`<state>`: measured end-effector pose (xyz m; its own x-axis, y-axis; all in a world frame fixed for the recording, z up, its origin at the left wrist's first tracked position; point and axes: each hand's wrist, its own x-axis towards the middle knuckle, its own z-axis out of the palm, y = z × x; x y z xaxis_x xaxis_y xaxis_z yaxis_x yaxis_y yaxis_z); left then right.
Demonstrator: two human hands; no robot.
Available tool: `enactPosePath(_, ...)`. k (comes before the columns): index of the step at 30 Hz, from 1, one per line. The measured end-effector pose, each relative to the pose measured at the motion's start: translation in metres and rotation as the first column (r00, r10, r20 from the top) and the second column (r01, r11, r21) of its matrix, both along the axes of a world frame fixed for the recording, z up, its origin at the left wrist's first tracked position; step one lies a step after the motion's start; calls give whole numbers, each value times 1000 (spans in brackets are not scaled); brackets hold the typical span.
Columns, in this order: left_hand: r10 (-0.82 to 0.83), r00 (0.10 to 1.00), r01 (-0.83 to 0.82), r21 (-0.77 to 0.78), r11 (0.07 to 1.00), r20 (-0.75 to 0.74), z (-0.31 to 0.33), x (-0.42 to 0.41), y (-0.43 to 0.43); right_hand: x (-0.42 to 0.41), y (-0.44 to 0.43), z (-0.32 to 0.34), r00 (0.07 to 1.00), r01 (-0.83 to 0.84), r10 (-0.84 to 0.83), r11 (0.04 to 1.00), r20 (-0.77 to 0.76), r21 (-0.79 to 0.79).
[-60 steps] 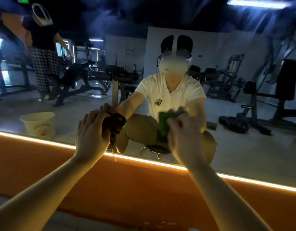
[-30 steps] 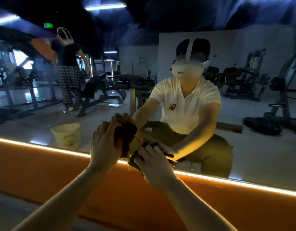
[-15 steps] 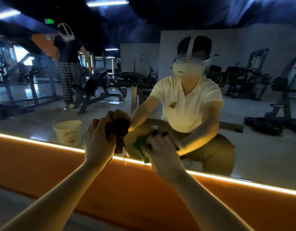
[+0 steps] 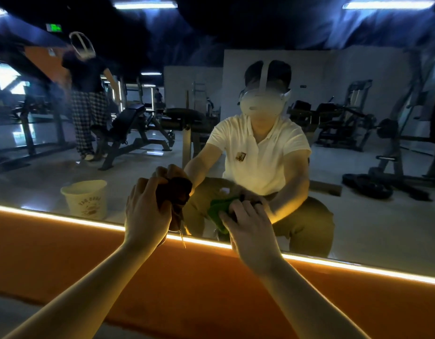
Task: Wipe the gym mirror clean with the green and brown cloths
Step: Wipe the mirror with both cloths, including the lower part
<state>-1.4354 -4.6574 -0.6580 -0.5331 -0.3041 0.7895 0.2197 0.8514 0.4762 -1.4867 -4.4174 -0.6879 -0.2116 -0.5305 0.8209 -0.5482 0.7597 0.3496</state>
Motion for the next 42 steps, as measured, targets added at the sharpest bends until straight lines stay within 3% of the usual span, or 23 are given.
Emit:
enactPosePath(4,-26,1000,26,-17,1000,9,-1,-4,-4,-4,-1,38,993,115,-112,970,24,-215)
enactPosePath(9,-33,999,33,9,999,-5,-3,-2,-1,-2,-13,-1,998,69,-70,995,-6,-77)
enactPosePath(13,-56,998,56,-23,998,-21,-2,-4,-4,-1,-10,34,992,122,-127,969,-11,-215)
enactPosePath(17,-87,996,86,-30,996,-18,-6,-4,-8,-8,-17,-23,999,37,-35,997,38,-75)
enactPosePath(19,-105,994,105,-26,994,-19,-6,-3,-9,-10,-22,-16,997,19,-12,995,72,-95)
enactPosePath(23,-121,992,120,-60,991,-21,-3,-5,-11,1,-19,31,989,149,-145,968,32,-200)
enactPosePath(28,-133,991,132,-29,991,-24,-6,-5,-11,0,1,-5,996,70,-73,995,-41,-67)
enactPosePath(30,-138,990,137,-31,990,-27,-5,-6,-12,3,0,5,992,108,-114,988,-48,-114)
enactPosePath(35,-147,988,144,-65,987,-44,-6,-9,-15,2,-30,38,975,189,-219,893,-27,-407)
enactPosePath(37,-157,986,153,-71,986,-53,-7,-9,-17,1,-41,18,991,124,-135,932,-10,-342)
enactPosePath(40,-190,980,186,-60,981,-67,-6,-10,-19,6,-43,-25,999,32,-34,997,30,72)
enactPosePath(42,-198,978,194,-62,979,-70,-7,-11,-19,8,-28,-18,999,0,-9,984,49,178)
